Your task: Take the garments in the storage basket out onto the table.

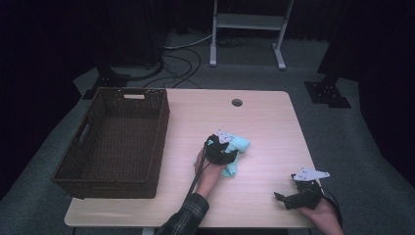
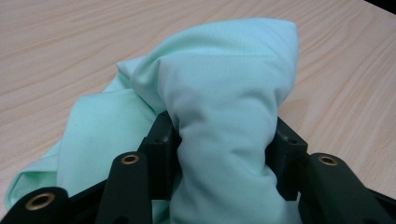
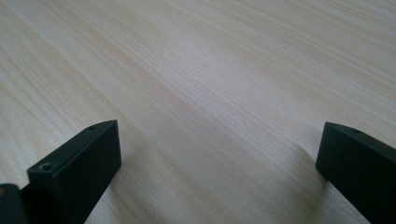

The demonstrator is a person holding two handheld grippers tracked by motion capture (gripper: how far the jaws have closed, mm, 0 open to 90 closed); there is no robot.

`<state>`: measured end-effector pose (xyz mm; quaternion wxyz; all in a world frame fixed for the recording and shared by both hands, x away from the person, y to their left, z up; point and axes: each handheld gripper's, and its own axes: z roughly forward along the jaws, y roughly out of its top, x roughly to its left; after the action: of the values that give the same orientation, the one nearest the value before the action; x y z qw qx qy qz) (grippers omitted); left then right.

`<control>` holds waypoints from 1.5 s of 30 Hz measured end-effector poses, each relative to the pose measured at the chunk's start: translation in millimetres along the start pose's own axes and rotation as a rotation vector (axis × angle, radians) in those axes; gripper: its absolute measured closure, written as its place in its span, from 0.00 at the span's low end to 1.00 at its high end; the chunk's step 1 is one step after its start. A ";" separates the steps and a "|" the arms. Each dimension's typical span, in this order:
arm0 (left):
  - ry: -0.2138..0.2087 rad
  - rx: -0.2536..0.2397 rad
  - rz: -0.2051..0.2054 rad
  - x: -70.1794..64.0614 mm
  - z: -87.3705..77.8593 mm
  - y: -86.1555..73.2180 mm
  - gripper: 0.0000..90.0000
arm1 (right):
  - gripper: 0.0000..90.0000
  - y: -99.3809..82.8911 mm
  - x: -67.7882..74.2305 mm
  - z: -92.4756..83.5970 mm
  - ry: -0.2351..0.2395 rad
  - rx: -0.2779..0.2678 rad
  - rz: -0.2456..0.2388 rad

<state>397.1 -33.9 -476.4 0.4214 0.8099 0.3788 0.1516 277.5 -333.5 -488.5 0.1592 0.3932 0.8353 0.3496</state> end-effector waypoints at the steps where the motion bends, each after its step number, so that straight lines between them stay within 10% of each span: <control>1: 0.004 0.001 -0.001 -0.3 0.6 0.2 0.57 | 0.00 0.0 0.0 0.0 0.000 0.000 0.000; 16: 0.024 -0.005 -0.029 0.7 1.6 3.3 0.31 | 0.00 0.0 0.0 0.0 0.000 0.000 0.000; 24: 0.020 0.038 -0.034 3.1 -1.0 10.7 0.00 | 0.00 0.0 0.0 0.0 0.000 0.000 0.000; 31: -0.022 0.033 -0.014 5.1 -17.7 16.1 0.00 | 0.00 0.0 0.0 0.0 0.000 0.000 0.000; 45: 0.043 0.032 0.012 30.0 -57.9 5.1 0.00 | 0.00 0.0 0.0 0.1 -0.001 -0.001 -0.001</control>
<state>386.8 19.4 -439.9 0.3994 0.8153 0.3854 0.1652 277.5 -333.5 -488.5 0.1599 0.3928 0.8353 0.3498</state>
